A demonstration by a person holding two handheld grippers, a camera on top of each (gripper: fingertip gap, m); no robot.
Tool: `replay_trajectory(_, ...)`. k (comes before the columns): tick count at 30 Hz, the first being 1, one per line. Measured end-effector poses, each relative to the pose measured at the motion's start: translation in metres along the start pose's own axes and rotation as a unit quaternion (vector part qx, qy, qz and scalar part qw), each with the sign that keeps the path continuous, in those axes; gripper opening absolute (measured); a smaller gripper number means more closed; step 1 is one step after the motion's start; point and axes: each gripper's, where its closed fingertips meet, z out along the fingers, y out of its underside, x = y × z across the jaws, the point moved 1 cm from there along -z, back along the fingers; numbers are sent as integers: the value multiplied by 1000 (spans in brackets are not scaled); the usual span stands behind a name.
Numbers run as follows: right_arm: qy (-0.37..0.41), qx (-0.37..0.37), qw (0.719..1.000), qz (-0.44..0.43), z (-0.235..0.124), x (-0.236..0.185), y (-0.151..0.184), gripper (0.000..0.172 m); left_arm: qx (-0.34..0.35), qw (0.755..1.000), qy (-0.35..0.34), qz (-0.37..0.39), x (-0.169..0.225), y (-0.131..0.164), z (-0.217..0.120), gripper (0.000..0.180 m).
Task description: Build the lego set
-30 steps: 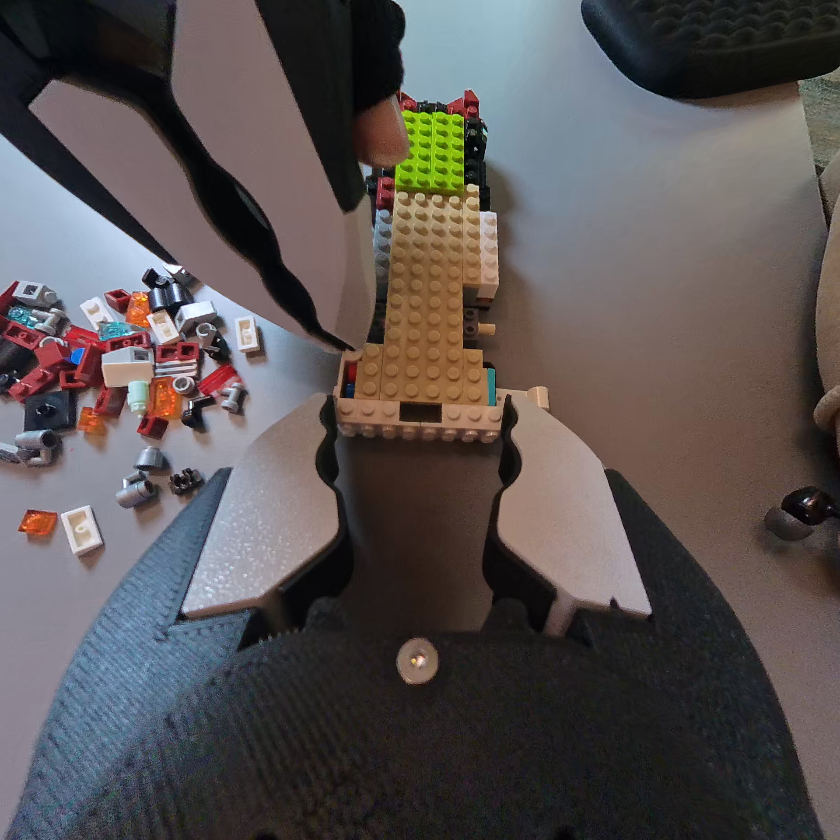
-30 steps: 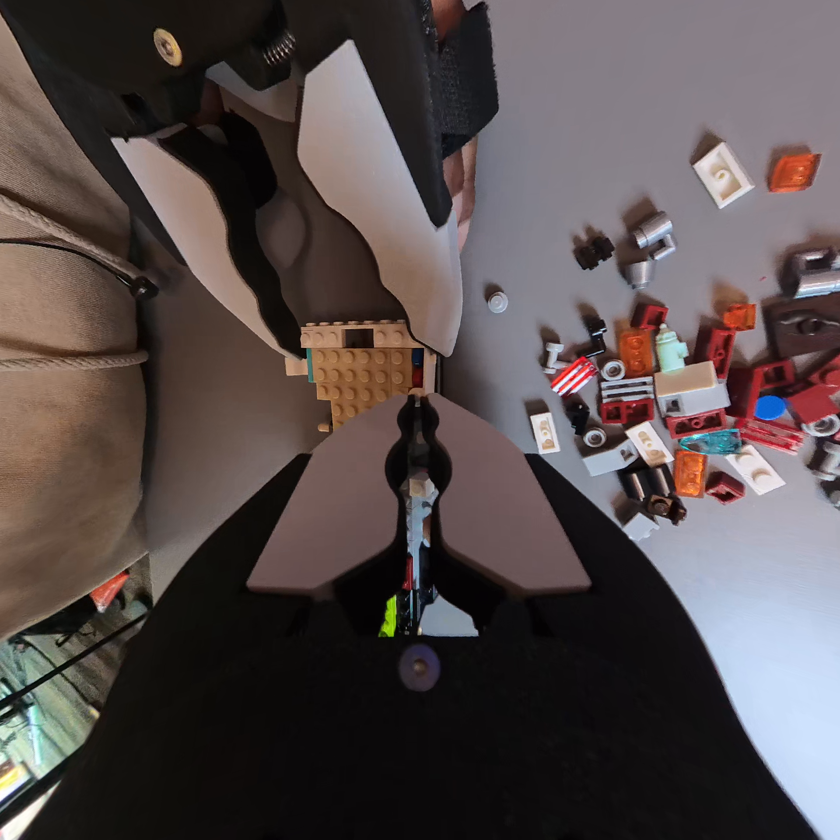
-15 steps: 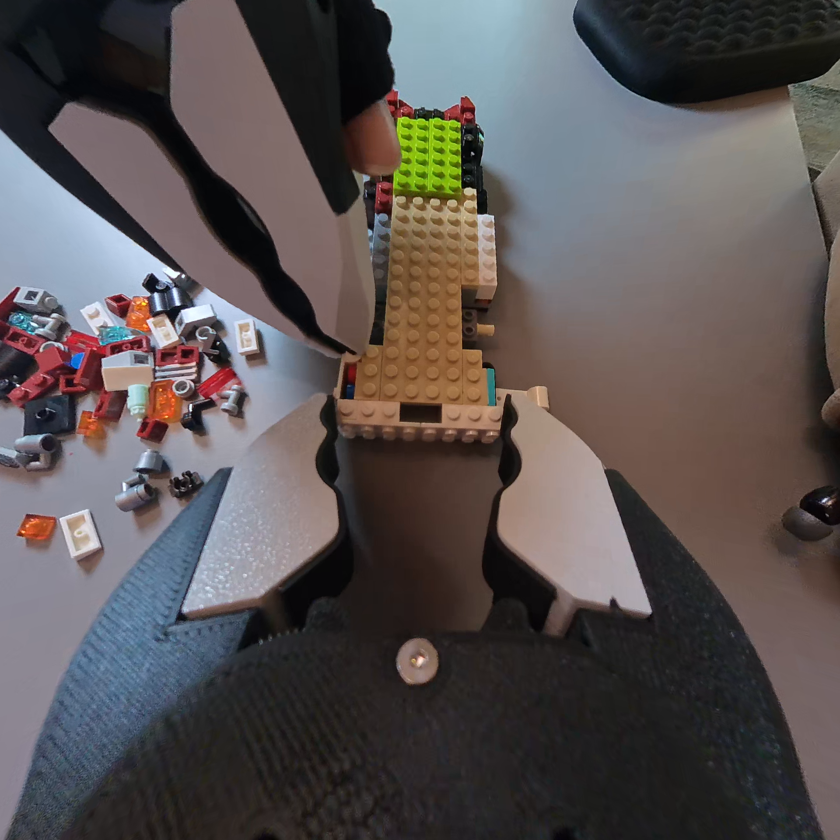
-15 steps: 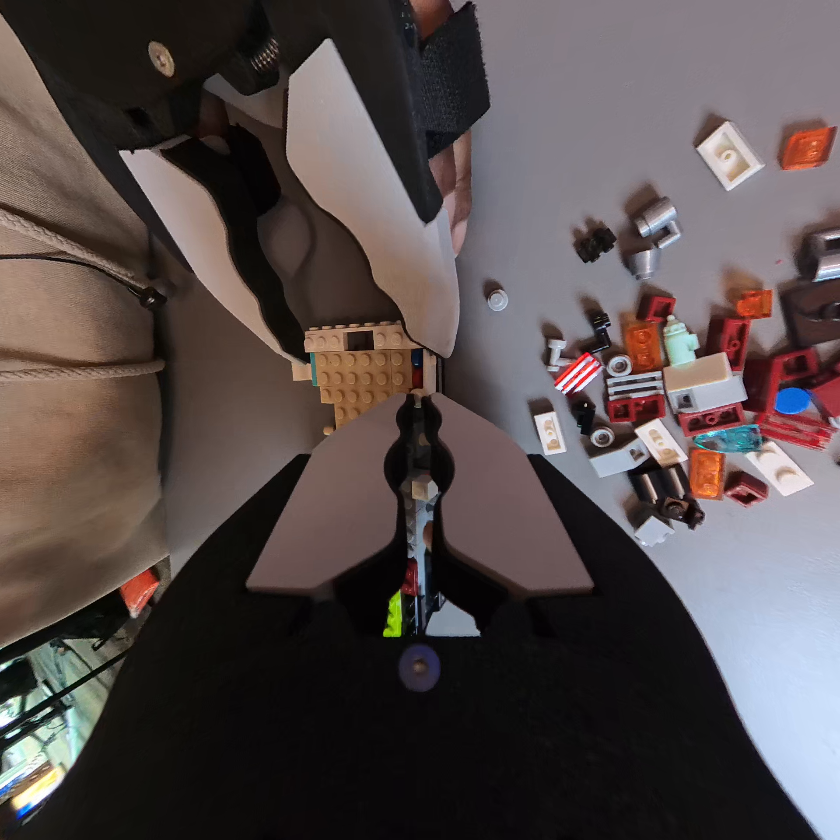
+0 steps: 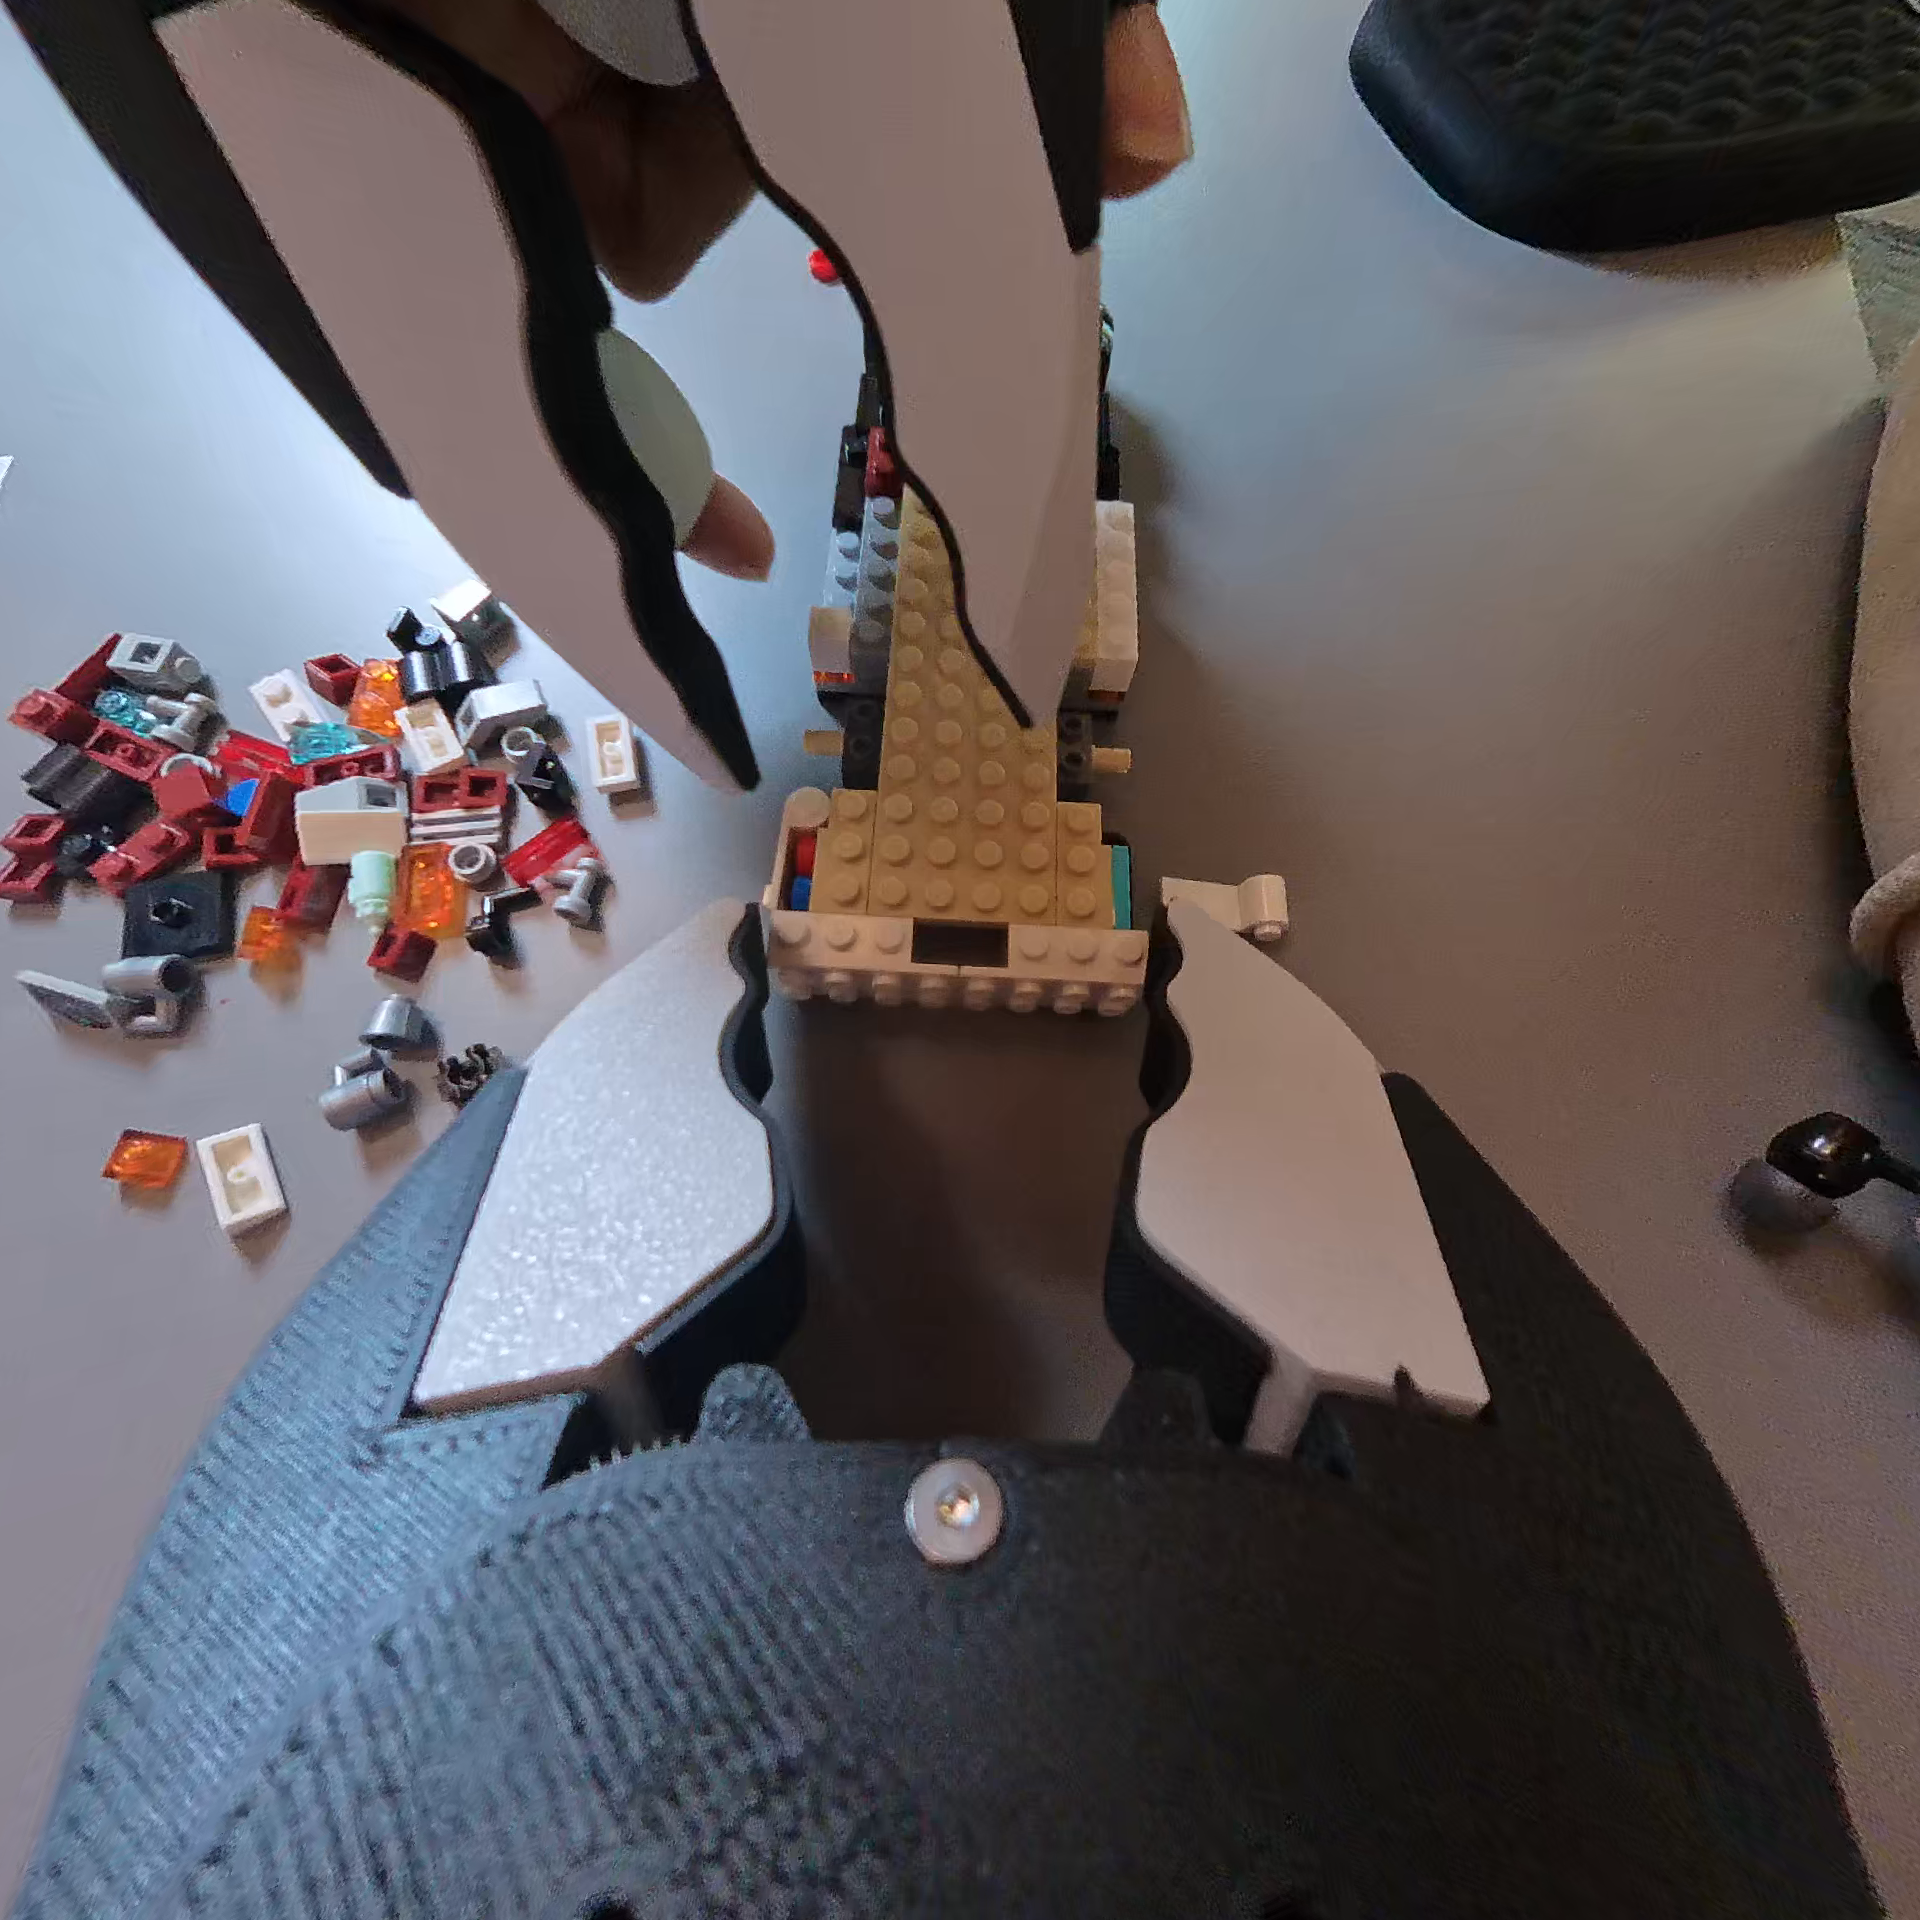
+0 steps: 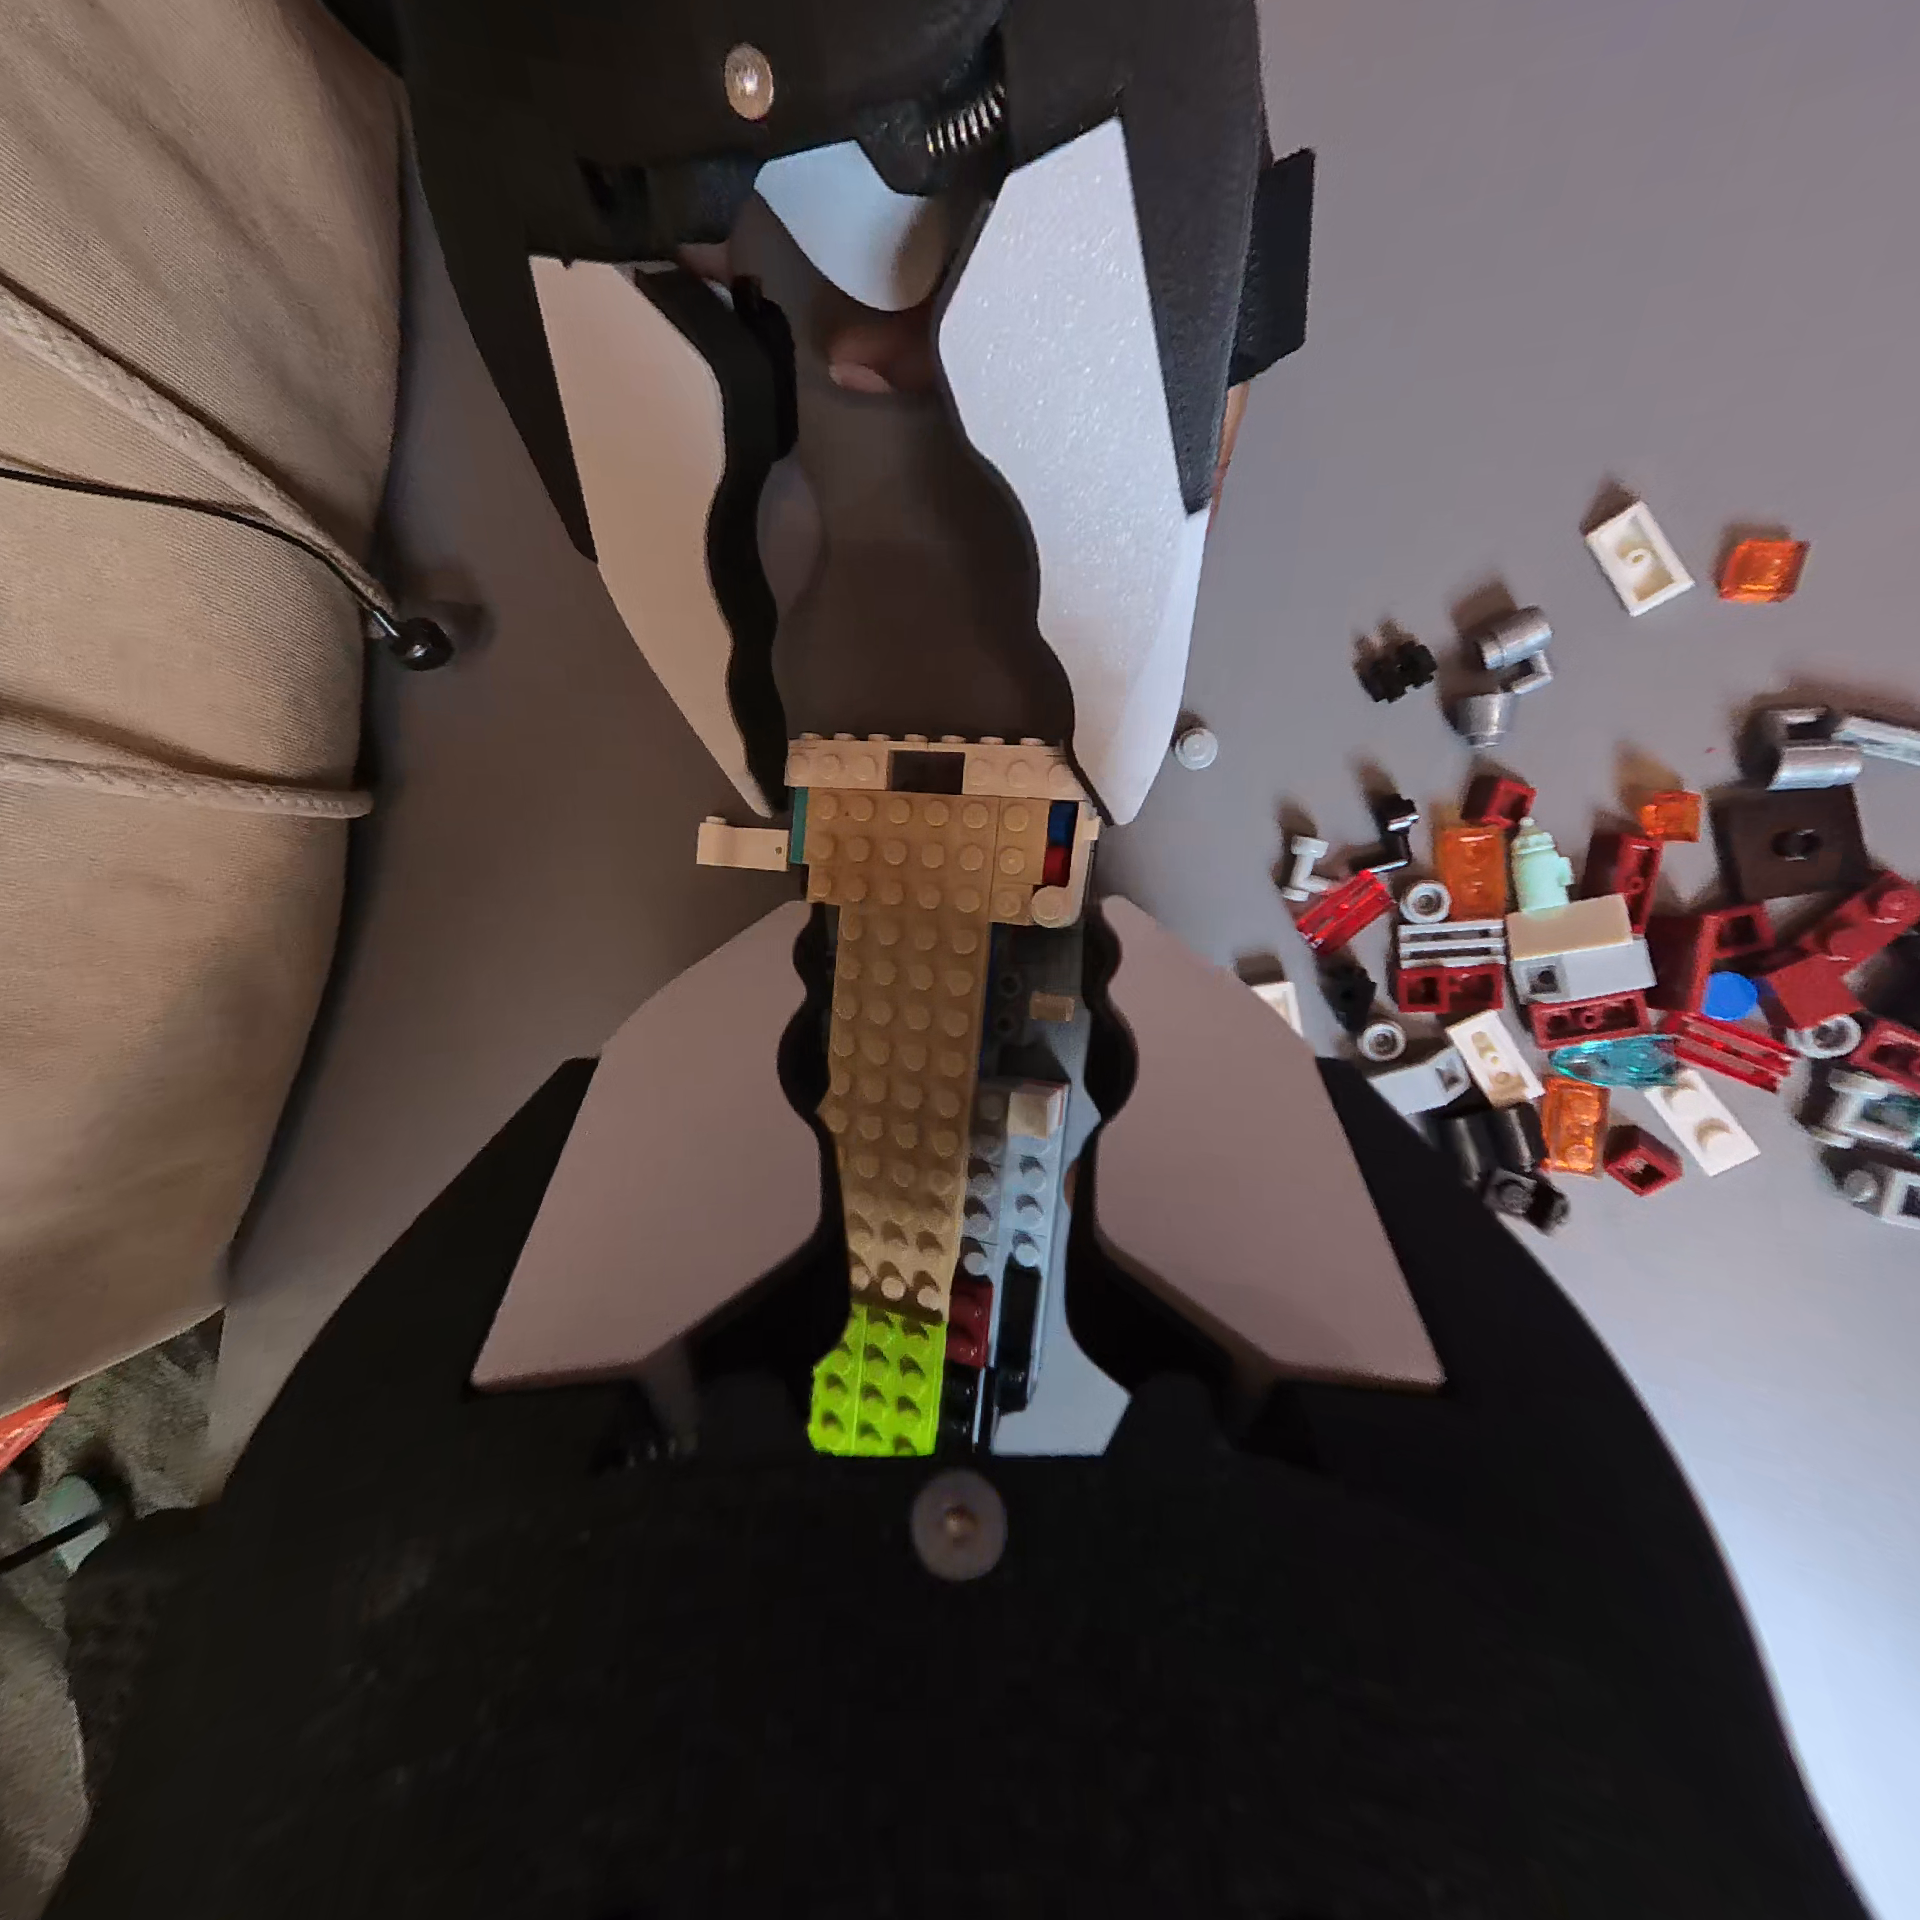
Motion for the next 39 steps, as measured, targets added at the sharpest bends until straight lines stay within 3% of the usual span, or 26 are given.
replay_trajectory(6, -4, -10, 1000, -19, 10, 9, -7, 48, -33, 999, -7, 17, 2, 9, -4, 82)
replay_trajectory(9, -21, -11, 1000, -20, 16, 6, -7, 43, -31, 999, -20, 23, -1, 11, -4, 71)
replay_trajectory(22, 4, -17, 999, -34, 20, 6, -6, 39, -23, 999, -21, 28, 1, 8, 1, 71)
replay_trajectory(28, 45, 56, 997, -20, -3, 5, -15, 44, -14, 999, -26, 27, -3, 8, 0, 71)
replay_trajectory(33, 108, 112, 986, -53, -15, -36, -9, 31, -15, 999, -27, 34, -3, 8, 0, 70)
replay_trajectory(39, 156, 114, 981, -32, 24, -77, 11, 24, -16, 998, -29, 51, 1, 6, -3, 71)
